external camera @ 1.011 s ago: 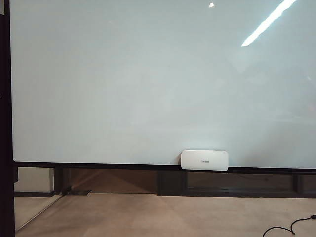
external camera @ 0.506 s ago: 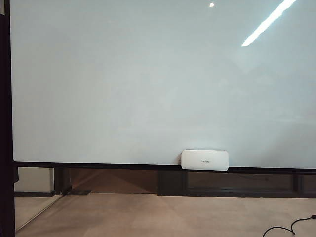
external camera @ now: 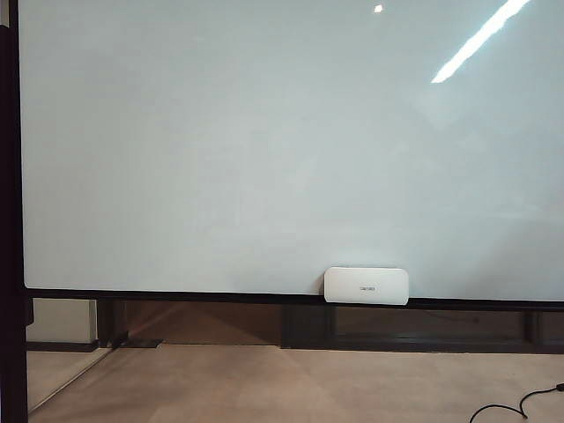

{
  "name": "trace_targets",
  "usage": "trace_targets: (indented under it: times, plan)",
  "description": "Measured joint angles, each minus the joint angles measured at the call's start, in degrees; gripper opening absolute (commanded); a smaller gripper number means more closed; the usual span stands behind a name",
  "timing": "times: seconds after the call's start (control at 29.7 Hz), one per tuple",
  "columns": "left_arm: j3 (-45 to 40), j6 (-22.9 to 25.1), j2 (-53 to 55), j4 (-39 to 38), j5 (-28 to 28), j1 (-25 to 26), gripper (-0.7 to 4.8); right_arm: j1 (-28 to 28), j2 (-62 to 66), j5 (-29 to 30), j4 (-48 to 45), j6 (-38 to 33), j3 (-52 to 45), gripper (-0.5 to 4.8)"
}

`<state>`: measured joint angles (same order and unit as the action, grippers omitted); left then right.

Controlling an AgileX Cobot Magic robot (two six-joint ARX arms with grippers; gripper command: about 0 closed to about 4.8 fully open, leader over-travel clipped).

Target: Reach to the right to find the marker pen, pick it up, and write the number 20 on the whiteboard.

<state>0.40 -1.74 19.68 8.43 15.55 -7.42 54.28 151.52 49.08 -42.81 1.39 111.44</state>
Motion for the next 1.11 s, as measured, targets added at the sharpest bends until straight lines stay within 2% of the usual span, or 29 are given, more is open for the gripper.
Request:
trace_targets:
  times: [0.27, 0.64, 1.11]
  plan:
    - [0.0, 0.0, 0.07, -0.11, -0.02, -0.02, 0.17, -1.9, 2.12, 0.42, 3.85, 0.0, 6.93, 2.75]
    - [0.0, 0.0, 0.15, -0.52, -0.04, -0.02, 0.17, -3.28, 2.14, -3.98, 4.04, 1.6, 7.19, 2.75]
    - [0.0, -0.24, 0.13, -0.52, 0.0, 0.0, 0.17, -3.39, 2.23, -4.48, 1.33, 1.7, 8.02, 2.74]
